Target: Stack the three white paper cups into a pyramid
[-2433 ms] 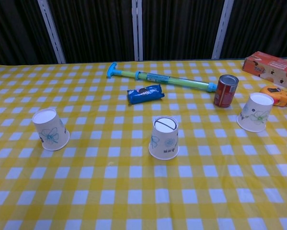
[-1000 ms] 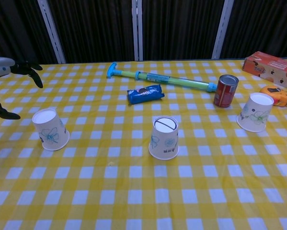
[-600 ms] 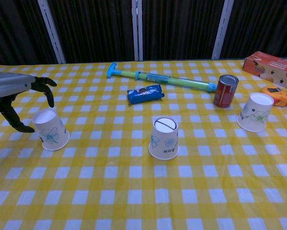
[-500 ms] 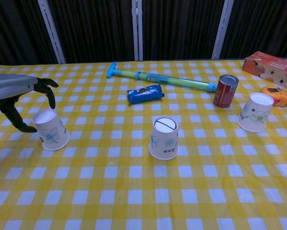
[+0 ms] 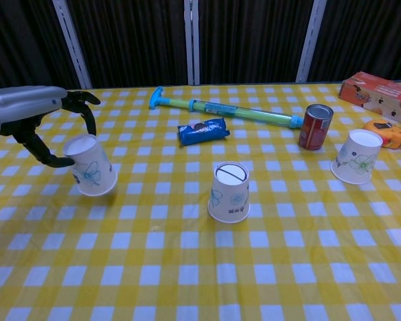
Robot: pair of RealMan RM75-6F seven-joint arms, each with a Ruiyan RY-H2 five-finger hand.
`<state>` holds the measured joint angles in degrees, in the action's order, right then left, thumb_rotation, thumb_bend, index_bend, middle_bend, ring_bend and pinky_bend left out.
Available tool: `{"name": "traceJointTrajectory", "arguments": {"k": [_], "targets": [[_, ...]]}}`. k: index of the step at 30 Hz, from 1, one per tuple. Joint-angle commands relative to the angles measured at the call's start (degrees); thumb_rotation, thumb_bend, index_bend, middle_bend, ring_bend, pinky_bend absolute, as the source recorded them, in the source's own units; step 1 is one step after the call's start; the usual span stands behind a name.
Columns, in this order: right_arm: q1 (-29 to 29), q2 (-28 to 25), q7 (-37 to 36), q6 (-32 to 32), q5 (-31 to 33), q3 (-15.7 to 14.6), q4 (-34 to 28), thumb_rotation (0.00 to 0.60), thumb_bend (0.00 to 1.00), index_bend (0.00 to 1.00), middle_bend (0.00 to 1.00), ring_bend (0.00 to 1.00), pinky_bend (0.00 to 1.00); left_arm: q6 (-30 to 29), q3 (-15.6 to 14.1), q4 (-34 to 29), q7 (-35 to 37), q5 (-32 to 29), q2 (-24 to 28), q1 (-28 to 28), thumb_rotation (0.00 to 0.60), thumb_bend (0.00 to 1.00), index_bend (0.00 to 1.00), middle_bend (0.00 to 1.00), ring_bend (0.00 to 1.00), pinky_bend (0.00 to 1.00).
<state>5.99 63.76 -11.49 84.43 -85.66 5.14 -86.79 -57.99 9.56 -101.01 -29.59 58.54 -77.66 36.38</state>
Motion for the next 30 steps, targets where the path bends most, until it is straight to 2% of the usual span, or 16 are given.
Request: {"name": "traceJointTrajectory", "arguments": {"k": [1,7,13,23,30], "targets": [[0.0,0.0,-0.2,-0.2,0.2,0.1,0.2,0.600,0.08,0.09,0.00,0.00,0.00,-0.7,0.6,-1.3,0.3,1.3,-0.2,0.8,0.600,0.37,0.46,0.00,0.00,0.00],[0.3,0.0,-1.3,-1.1,1.0,0.3,0.8,0.600,0.08,0.09,0.00,0.00,0.00,-0.1,1.1,-1.3,-1.9,1.0,-3.4,3.6,0.600,0.37,0.46,0.00,0.00,0.00],[0.7,0.1,-3.4,-2.7,3.1,1.2,2.3,0.600,0.08,0.09,0.00,0.00,0.00,2.2,2.1,1.7,-5.7,-1.9,-11.0,8.8,0.600,0.37,0.47,0.00,0.00,0.00],[1.0,0.2,-5.4,-4.5,4.7,1.6,4.0,0.600,0.08,0.09,0.00,0.00,0.00,3.5,2.4,6.7,-9.0,-6.3,-18.2,14.0,0.600,0.37,0.46,0.00,0.00,0.00],[0.9,0.4,-5.4,-4.5,4.9,1.7,4.4,0.600,0.08,0.09,0.00,0.00,0.00,3.3,1.5,8.9,-9.2,-7.6,-20.4,15.4,0.600,0.36,0.42,0.00,0.00,0.00]]}}
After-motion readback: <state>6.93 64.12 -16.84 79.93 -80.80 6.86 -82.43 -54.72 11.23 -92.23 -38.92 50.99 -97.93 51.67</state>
